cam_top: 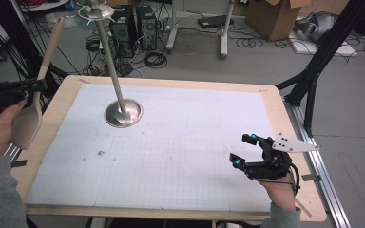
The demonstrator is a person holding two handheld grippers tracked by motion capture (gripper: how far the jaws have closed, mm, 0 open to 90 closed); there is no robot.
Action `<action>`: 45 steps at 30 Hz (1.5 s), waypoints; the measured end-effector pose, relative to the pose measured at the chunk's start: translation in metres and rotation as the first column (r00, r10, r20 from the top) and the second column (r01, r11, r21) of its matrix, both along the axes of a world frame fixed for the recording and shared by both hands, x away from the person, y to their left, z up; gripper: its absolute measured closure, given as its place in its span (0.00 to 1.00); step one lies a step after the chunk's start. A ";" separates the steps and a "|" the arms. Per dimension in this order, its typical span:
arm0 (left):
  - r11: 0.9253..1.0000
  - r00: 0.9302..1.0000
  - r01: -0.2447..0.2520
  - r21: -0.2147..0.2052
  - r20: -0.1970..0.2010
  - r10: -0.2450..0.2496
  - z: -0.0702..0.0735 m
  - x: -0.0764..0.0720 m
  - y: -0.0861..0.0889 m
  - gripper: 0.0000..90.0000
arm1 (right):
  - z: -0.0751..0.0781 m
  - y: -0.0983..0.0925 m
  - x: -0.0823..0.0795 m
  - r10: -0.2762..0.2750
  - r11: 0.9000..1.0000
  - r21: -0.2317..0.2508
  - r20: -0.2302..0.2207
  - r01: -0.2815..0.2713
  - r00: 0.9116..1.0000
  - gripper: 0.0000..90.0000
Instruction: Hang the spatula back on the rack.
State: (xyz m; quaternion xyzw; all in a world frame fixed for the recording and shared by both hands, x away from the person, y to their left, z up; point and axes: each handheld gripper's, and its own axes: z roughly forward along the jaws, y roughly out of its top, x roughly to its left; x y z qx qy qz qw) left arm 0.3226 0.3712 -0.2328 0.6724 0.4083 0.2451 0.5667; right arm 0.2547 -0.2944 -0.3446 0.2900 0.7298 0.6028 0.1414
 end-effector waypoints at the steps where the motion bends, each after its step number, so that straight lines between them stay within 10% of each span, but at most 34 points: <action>1: 1.000 1.000 0.000 0.002 0.001 0.000 0.001 0.000 -0.001 0.87 | 0.000 0.000 0.000 0.000 1.000 -0.001 0.000 0.000 1.000 0.15; 45: 0.999 1.000 0.026 -0.042 0.004 -0.026 0.004 0.010 -0.010 0.87 | -0.002 -0.001 0.001 0.006 1.000 0.003 -0.001 -0.006 1.000 0.15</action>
